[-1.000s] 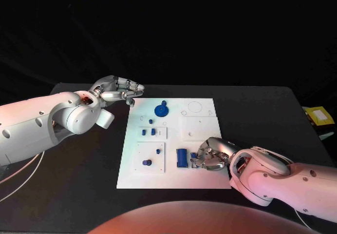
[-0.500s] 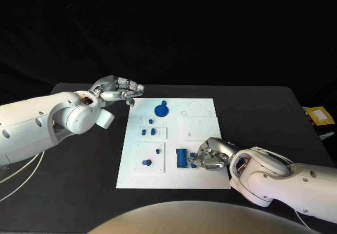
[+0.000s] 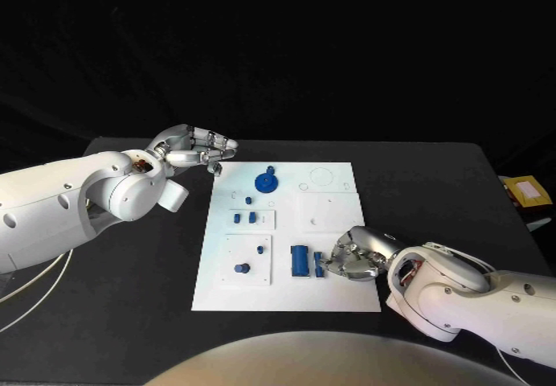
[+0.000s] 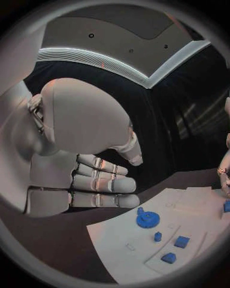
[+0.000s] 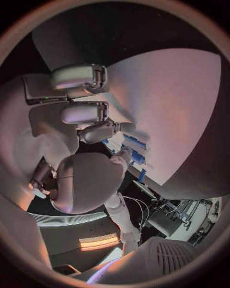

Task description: Assemble the parts on the task board

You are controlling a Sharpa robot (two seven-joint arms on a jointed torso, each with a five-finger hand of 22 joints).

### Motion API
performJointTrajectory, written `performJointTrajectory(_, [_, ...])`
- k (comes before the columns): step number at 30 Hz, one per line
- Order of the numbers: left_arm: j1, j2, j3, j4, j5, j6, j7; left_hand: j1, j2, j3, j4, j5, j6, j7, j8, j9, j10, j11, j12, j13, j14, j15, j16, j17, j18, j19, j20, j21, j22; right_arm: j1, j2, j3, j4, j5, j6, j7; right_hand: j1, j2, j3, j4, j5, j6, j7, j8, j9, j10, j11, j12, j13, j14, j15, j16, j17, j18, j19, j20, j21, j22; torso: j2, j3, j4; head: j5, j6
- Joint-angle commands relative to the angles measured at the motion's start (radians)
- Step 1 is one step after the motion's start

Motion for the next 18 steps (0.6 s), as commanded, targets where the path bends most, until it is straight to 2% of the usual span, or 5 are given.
performJointTrajectory(1, [0.001,0.003,0.001,-0.002,0.010,0.001,0.024,0.000,-0.003,0.003,0.002,0.004,0.007,0.002,0.002,-0.001,-0.010,0.000,0.005,-0.001,-0.010,0.000,0.006,-0.003,0.014,-0.007,0.003,-0.005,0.001,0.007,-0.015,0.001,-0.002,0.055,-0.077,0.148,0.026,-0.003,-0.012,0.002,0.005,-0.023,0.011,-0.014,-0.005,-0.011,0.009,-0.015,0.056,0.079,0.009,-0.010,0.132,0.001,0.075,0.004,-0.023,0.243,-0.003,-0.0008,-0.0005,-0.001,0.000])
performJointTrajectory(8, [-0.002,0.022,-0.001,-0.021,0.061,-0.018,0.076,-0.024,-0.005,-0.016,0.021,-0.002,0.006,-0.003,0.002,-0.004,0.000,-0.003,0.020,0.000,-0.048,-0.001,-0.019,-0.023,0.014,-0.033,0.005,-0.036,-0.014,0.053,-0.009,0.003,-0.088,0.371,-0.168,0.507,0.179,0.009,-0.010,-0.035,0.012,-0.088,0.045,-0.064,-0.025,-0.097,0.037,-0.161,-0.028,0.053,0.034,-0.071,0.036,0.036,-0.001,0.027,-0.192,0.193,-0.023,-0.0087,-0.0042,-0.009,0.000])
performJointTrajectory(14, [-0.008,0.056,-0.005,-0.062,0.144,-0.035,0.143,-0.038,0.001,-0.078,0.057,-0.007,0.009,-0.012,0.006,-0.004,0.058,-0.011,0.034,-0.002,-0.134,-0.001,-0.139,-0.099,0.013,-0.076,0.011,-0.159,-0.088,0.106,0.059,0.007,-0.283,0.777,-0.113,0.733,0.310,0.004,0.040,-0.076,-0.073,-0.143,0.085,-0.111,-0.051,-0.384,0.076,-0.652,-0.364,-0.168,0.070,-0.511,-0.469,0.161,-0.350,0.061,-0.969,-0.099,-0.049,-0.0172,-0.0087,-0.016,0.038])
performJointTrajectory(17, [-0.012,0.082,-0.007,-0.099,0.190,-0.044,0.184,-0.038,-0.005,-0.084,0.103,-0.010,0.035,-0.028,0.025,0.004,0.191,-0.016,-0.051,-0.008,-0.204,0.018,-0.407,-0.209,0.014,-0.145,0.047,-0.386,-0.232,0.122,0.112,0.013,-0.410,0.974,-0.066,0.800,0.339,-0.009,0.093,-0.083,-0.115,-0.164,0.101,-0.122,-0.075,-0.443,0.099,-0.808,-0.550,-0.309,0.102,-0.762,-0.628,0.170,-0.425,0.087,-1.152,-0.234,-0.059,-0.0183,-0.0086,-0.023,0.067])
performJointTrajectory(18, [-0.013,0.091,-0.007,-0.113,0.203,-0.046,0.196,-0.038,-0.005,-0.084,0.103,-0.010,0.035,-0.028,0.025,0.004,0.191,-0.016,-0.051,-0.008,-0.204,0.018,-0.407,-0.209,0.014,-0.145,0.047,-0.386,-0.232,0.125,0.129,0.015,-0.447,1.022,-0.050,0.815,0.340,-0.008,0.114,-0.082,-0.119,-0.169,0.106,-0.131,-0.088,-0.459,0.107,-0.868,-0.629,-0.348,0.114,-0.833,-0.660,0.167,-0.446,0.100,-1.205,-0.281,-0.061,-0.0184,-0.0083,-0.025,0.072])
